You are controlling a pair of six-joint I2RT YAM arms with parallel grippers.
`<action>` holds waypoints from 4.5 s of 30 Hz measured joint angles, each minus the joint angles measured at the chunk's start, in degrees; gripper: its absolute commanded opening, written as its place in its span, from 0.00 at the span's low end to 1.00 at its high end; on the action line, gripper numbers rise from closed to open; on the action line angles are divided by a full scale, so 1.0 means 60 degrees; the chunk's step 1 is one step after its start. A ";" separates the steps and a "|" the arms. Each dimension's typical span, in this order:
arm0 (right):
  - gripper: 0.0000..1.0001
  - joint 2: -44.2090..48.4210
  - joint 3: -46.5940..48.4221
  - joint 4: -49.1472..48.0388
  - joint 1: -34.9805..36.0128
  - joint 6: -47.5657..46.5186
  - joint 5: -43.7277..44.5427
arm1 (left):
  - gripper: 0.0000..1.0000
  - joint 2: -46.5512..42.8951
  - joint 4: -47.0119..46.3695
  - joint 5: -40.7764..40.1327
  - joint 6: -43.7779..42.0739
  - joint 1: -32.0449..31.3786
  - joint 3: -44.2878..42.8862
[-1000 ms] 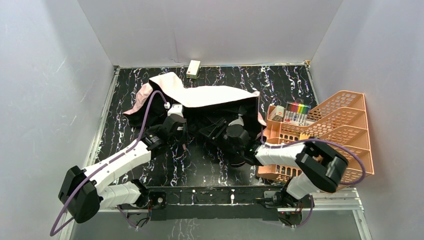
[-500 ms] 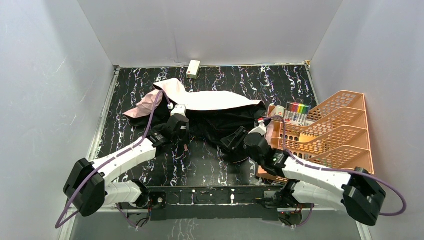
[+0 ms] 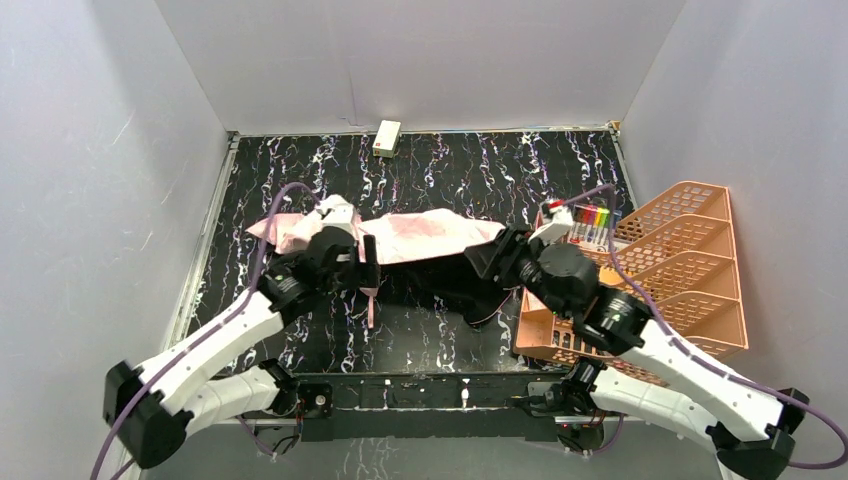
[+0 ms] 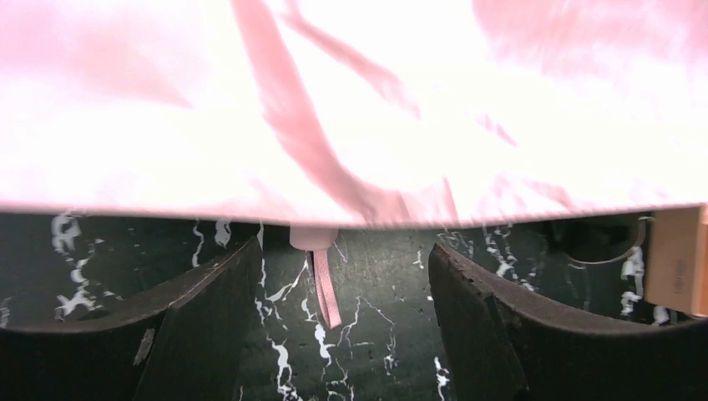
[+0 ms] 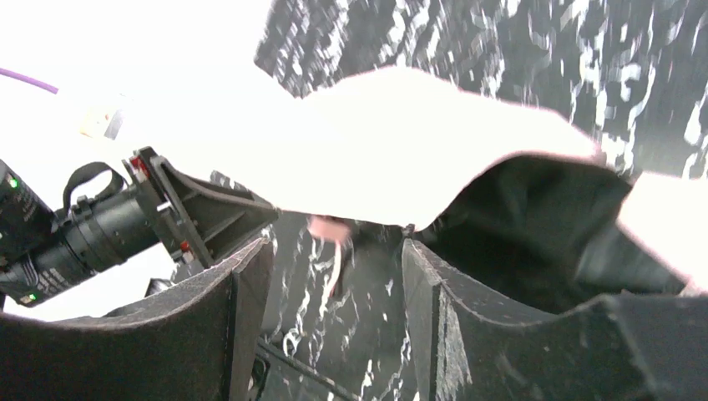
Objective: Put away the umbrella
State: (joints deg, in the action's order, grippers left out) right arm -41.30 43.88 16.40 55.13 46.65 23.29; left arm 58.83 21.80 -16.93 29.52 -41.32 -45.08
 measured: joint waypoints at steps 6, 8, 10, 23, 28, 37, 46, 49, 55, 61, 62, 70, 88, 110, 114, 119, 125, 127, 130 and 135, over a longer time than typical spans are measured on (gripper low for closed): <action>0.64 -0.0586 0.2514 0.0827 0.0000 -0.1927 0.0408 | 0.69 -0.1741 0.1486 -0.0331 -0.0251 -0.0004 -0.1457; 0.64 -0.1435 0.3676 0.1424 -0.0011 -0.2484 0.0514 | 0.66 -0.1912 0.1672 -0.0397 -0.0361 -0.0004 -0.2029; 0.64 -0.2590 0.4870 0.1905 -0.0011 -0.3049 0.0535 | 0.65 -0.1770 0.1796 -0.0517 -0.0546 -0.0004 -0.2659; 0.68 -0.6543 0.6615 0.3829 -0.2288 -0.4758 -0.2765 | 0.71 0.2160 0.1162 0.0142 -0.2222 0.3115 -0.4258; 0.68 -0.6732 0.5949 0.3646 -0.2543 -0.4889 -0.4207 | 0.72 0.2208 0.0477 0.1362 -0.2688 0.4069 -0.3672; 0.63 -0.7909 0.3840 0.1814 -0.3129 -0.4564 -0.4761 | 0.62 0.2925 -0.1195 0.3257 -0.2539 0.3974 -0.1661; 0.62 -0.9981 0.3184 -0.0707 -0.3464 -0.3934 -0.4779 | 0.59 0.5133 -0.3096 0.4459 -0.2197 0.3952 -0.1457; 0.62 -1.0338 0.3158 -0.1184 -0.3464 -0.3756 -0.4776 | 0.65 0.5745 -0.3534 0.4677 -0.2153 0.3869 -0.1457; 0.69 -1.0433 0.3169 -0.1537 -0.3472 -0.3898 -0.4958 | 0.83 0.6058 -0.3719 0.4670 -0.2138 0.3676 -0.1559; 0.72 -0.8779 0.3187 -0.0663 -0.3526 -0.4521 -0.4728 | 0.94 0.5238 -0.2535 0.4320 -0.2433 0.3814 -0.2546; 0.73 -0.8335 0.3228 -0.0488 -0.3563 -0.4605 -0.4637 | 0.94 0.4903 -0.2357 0.4335 -0.2517 0.3960 -0.2827; 0.67 -0.6390 0.3657 0.0648 -0.4360 -0.4896 -0.2871 | 0.84 0.3406 -0.2058 0.4124 -0.2918 0.5676 -0.3869; 0.32 -0.9267 0.3563 0.2514 -0.4921 -0.4845 -0.1606 | 0.56 0.6907 -0.0987 0.1687 -0.3337 0.6717 -0.3574; 0.31 -0.9515 0.2586 0.1577 -0.3745 -0.3574 -0.4743 | 0.49 0.5716 -0.1606 0.4484 -0.2277 0.4353 -0.1359; 0.32 -0.9785 0.2623 0.0914 -0.3319 -0.2878 -0.5115 | 0.51 0.5737 -0.2211 0.5206 -0.2007 0.3763 -0.1326; 0.36 -0.9927 0.2098 -0.1086 -0.2936 -0.1275 -0.5931 | 0.53 0.5938 -0.2922 0.6371 -0.2113 0.2860 -0.1362; 0.42 -0.9876 0.0973 -0.3672 -0.2685 0.0820 -0.6484 | 0.53 0.6663 -0.3122 0.7734 -0.2616 0.2503 -0.1927; 0.45 -0.9847 0.0608 -0.4448 -0.2539 0.1435 -0.6462 | 0.54 0.6983 -0.3049 0.8025 -0.2881 0.2532 -0.2361; 0.52 -0.9497 -0.0244 -0.5552 -0.2313 0.2200 -0.6375 | 0.57 0.7322 -0.2827 0.8211 -0.3300 0.2535 -0.3067; 0.59 -0.8597 -0.0780 -0.5803 -0.1923 0.2313 -0.6342 | 0.68 0.7522 -0.2590 0.8021 -0.3606 0.2568 -0.4007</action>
State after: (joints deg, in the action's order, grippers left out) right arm -92.88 39.20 -18.41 43.59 60.53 -14.76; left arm 103.96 6.26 31.20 7.88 -25.91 -69.12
